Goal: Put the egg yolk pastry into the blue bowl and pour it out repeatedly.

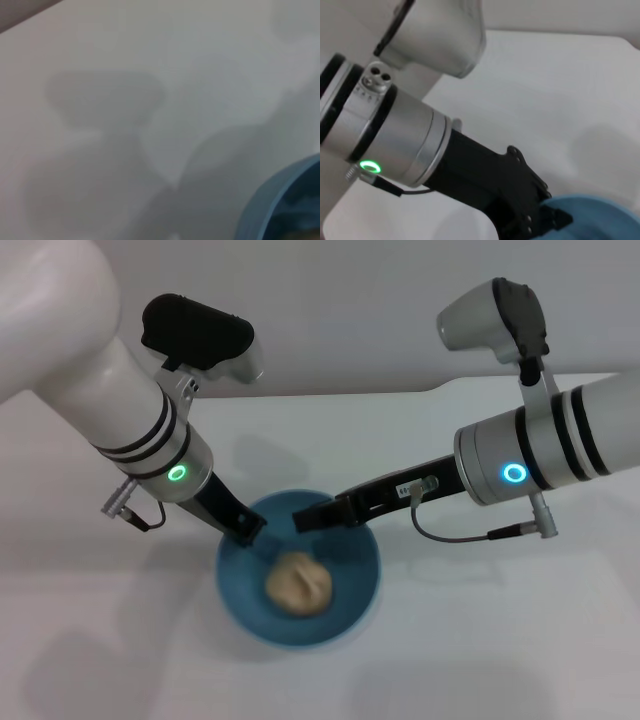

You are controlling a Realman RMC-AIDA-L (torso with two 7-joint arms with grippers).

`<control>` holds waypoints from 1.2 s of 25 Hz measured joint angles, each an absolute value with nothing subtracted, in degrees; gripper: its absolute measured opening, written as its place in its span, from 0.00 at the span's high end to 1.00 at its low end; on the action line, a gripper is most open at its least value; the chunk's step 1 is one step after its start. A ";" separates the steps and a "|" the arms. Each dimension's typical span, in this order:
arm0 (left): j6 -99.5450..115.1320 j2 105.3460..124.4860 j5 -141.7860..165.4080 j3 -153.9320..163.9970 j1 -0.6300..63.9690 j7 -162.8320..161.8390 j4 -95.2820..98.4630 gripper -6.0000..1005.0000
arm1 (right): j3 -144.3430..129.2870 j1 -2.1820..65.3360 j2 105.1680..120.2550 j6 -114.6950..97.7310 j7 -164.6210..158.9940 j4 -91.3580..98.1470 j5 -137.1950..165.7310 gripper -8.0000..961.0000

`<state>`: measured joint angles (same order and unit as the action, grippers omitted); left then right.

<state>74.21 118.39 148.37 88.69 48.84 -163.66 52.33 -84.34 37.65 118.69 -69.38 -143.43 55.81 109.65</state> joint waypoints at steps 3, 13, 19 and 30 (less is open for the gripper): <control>74.41 118.39 148.34 89.03 48.81 -163.65 52.46 0.97 | -84.00 37.35 118.60 -69.37 -143.26 55.42 109.21 0.84; 74.49 118.29 148.27 89.10 48.77 -163.65 52.27 0.95 | -78.12 30.28 118.51 -70.56 -145.31 64.24 108.83 0.66; 75.23 118.38 148.34 89.38 49.01 -164.03 51.64 0.94 | -70.67 26.07 118.62 -73.77 -145.82 66.60 109.08 0.66; 74.68 118.64 148.26 90.02 49.30 -164.40 51.50 0.91 | -68.36 23.41 118.45 -74.33 -144.98 65.21 109.32 0.66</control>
